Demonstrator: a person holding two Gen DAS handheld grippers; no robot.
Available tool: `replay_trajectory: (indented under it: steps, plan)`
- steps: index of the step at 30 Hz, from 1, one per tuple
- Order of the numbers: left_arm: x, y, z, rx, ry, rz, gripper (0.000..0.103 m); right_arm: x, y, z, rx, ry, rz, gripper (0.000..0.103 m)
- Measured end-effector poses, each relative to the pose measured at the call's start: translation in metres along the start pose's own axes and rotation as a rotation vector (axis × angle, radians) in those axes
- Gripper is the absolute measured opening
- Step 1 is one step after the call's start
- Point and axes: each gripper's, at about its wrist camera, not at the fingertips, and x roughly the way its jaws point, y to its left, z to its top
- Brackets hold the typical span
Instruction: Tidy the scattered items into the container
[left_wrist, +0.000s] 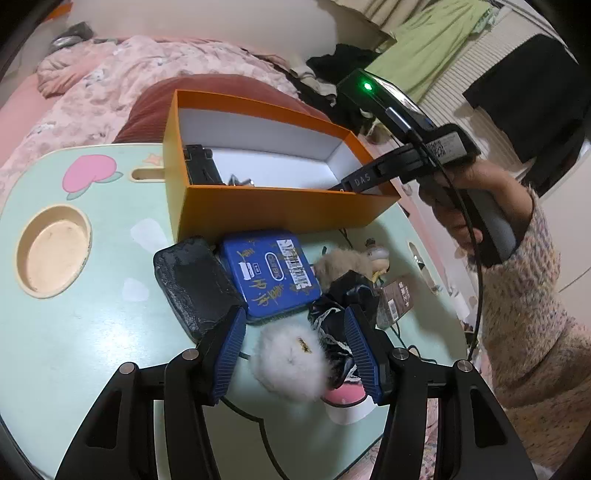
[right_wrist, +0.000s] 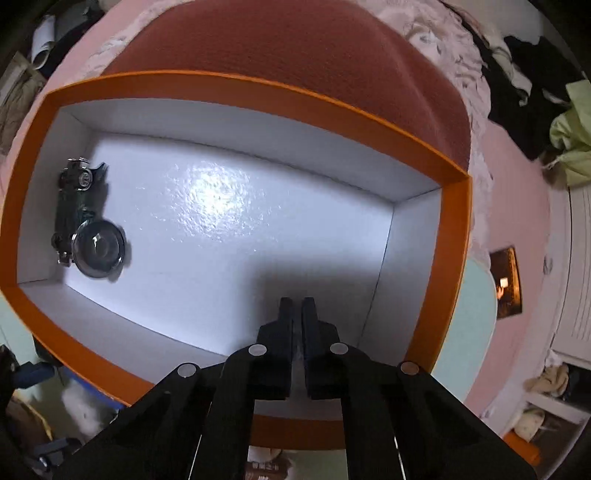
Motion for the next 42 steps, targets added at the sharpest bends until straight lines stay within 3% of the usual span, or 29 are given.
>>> replay_trajectory:
  steps: [6,9,16,23,29,36,42]
  plan:
    - [0.001,0.0,0.003,-0.006,-0.004,0.004,0.055,-0.011,-0.006,-0.011,0.032,-0.086,0.048,0.001]
    - [0.002,-0.001,0.005,-0.01,-0.007,0.005,0.055,-0.028,-0.008,-0.017,0.046,-0.174,0.101,0.001]
    - [0.0,-0.006,0.011,0.004,-0.021,-0.007,0.055,-0.072,0.01,-0.031,0.062,-0.41,0.298,0.001]
    - [-0.01,-0.009,0.018,0.017,-0.061,-0.046,0.055,-0.088,0.012,-0.05,0.056,-0.529,0.519,0.001]
    - [-0.011,-0.007,0.026,0.017,-0.074,-0.026,0.055,-0.093,0.005,-0.074,0.075,-0.581,0.637,0.001]
    - [0.001,0.002,0.034,0.005,-0.044,0.03,0.055,-0.082,-0.006,-0.091,0.13,-0.568,0.656,0.001]
    - [0.01,0.012,0.045,-0.004,-0.044,0.066,0.055,-0.078,-0.015,-0.095,0.134,-0.545,0.569,0.001]
